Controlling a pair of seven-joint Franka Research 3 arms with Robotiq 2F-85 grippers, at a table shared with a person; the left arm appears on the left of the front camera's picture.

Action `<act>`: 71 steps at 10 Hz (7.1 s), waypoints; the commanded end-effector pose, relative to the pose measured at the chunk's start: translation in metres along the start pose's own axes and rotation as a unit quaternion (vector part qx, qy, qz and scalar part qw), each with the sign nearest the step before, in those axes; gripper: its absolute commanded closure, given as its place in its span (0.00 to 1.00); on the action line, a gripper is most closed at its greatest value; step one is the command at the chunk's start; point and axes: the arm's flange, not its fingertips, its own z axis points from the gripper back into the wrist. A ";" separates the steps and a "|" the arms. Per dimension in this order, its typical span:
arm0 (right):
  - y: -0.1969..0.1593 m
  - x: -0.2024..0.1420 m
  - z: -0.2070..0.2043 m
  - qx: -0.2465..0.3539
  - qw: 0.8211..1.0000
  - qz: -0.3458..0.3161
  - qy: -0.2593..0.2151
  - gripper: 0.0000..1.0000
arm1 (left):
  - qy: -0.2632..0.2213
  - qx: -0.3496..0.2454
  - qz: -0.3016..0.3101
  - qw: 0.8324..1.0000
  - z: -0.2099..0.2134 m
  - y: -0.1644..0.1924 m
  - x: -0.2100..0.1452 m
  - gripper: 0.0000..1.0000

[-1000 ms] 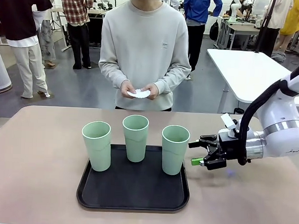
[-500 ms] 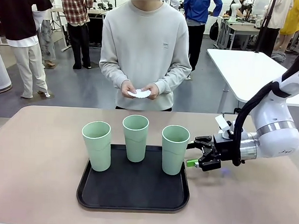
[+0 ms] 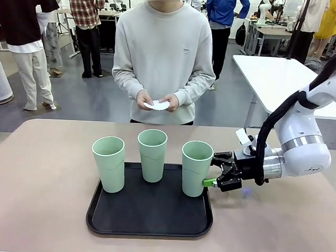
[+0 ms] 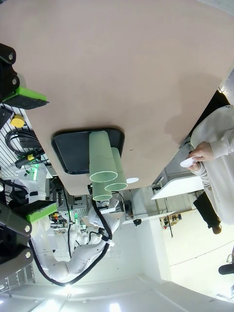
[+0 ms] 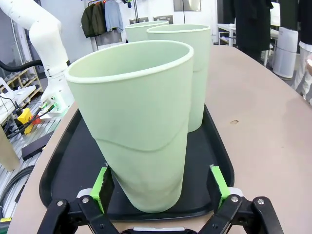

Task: Place coasters on the table and set cups on them.
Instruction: Pick up one Reusable plastic cup and place it on a coaster set by the human.

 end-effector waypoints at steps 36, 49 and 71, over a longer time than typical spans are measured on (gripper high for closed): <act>0.012 0.203 0.251 -0.268 0.963 -0.026 -0.019 0.17 | -0.002 -0.007 -0.002 1.000 0.001 -0.001 -0.001 0.00; -0.055 0.156 0.280 -0.220 0.974 -0.028 -0.037 0.17 | -0.002 -0.007 -0.002 1.000 0.001 -0.001 -0.001 0.00; -0.159 0.031 0.251 -0.057 0.998 0.039 -0.003 0.17 | -0.002 -0.007 -0.002 1.000 0.001 -0.001 -0.001 0.00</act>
